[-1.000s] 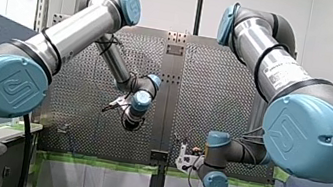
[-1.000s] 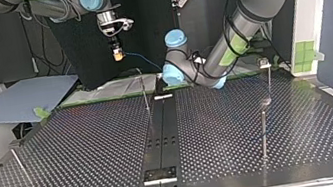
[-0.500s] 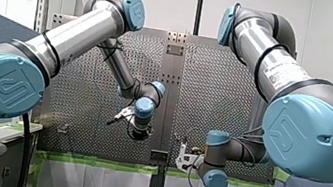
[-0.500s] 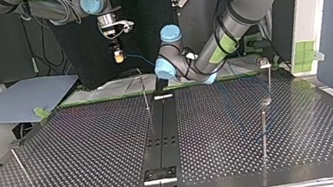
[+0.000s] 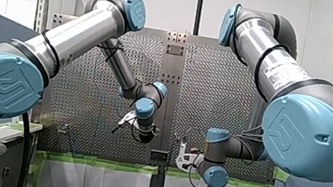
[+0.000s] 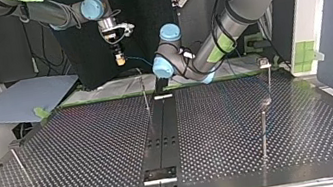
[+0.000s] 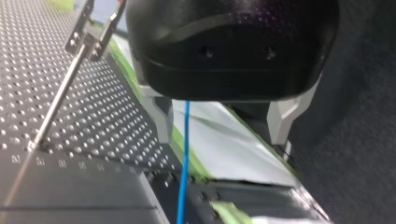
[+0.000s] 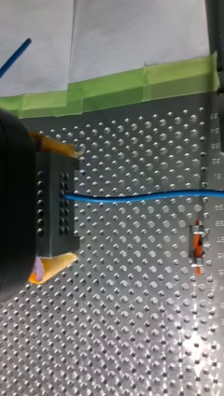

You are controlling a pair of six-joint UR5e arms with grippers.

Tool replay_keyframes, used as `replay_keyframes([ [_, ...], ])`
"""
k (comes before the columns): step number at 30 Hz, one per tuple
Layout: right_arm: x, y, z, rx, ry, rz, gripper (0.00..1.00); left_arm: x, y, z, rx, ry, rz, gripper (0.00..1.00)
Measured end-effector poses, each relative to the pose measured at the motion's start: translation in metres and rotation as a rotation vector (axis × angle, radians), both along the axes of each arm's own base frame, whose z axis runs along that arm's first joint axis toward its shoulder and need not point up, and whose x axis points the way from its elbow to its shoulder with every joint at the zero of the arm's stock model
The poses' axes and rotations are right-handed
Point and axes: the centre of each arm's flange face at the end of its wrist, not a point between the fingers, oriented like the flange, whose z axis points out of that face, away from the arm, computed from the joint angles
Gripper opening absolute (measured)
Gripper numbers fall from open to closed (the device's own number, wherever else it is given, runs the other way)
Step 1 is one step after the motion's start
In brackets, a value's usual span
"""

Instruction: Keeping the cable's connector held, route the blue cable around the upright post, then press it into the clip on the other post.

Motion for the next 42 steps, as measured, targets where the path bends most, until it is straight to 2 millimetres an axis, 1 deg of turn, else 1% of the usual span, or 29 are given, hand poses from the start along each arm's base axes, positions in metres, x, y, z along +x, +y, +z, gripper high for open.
replay_keyframes([
  [14, 0.006, -0.001, 0.001, 0.001, -0.004, 0.054, 0.0, 0.003, -0.018, -0.001, -0.193, 0.002, -0.023, 1.0],
  [23, 0.006, -0.002, 0.002, -0.003, -0.009, 0.06, 0.0, 0.001, -0.026, -0.001, -0.296, 0.031, -0.033, 1.0],
  [29, 0.004, -0.004, 0.002, -0.005, -0.008, 0.054, 0.0, 0.003, -0.028, 0.0, -0.336, 0.011, 0.003, 1.0],
  [37, 0.002, -0.006, 0.001, -0.005, -0.005, 0.05, 0.0, 0.004, -0.027, 0.0, -0.358, -0.012, 0.075, 1.0],
  [39, 0.002, -0.006, 0.002, -0.006, -0.005, 0.05, 0.0, 0.004, -0.026, 0.0, -0.354, -0.018, 0.086, 0.84],
  [40, 0.002, -0.006, 0.002, -0.006, -0.005, 0.05, 0.0, 0.004, -0.026, 0.0, -0.352, -0.02, 0.089, 0.84],
  [41, 0.002, -0.006, 0.001, -0.006, -0.004, 0.05, 0.0, 0.004, -0.026, 0.0, -0.348, -0.023, 0.093, 0.76],
  [42, 0.002, -0.005, 0.001, -0.005, -0.004, 0.05, 0.0, 0.004, -0.025, 0.001, -0.346, -0.025, 0.096, 0.65],
])
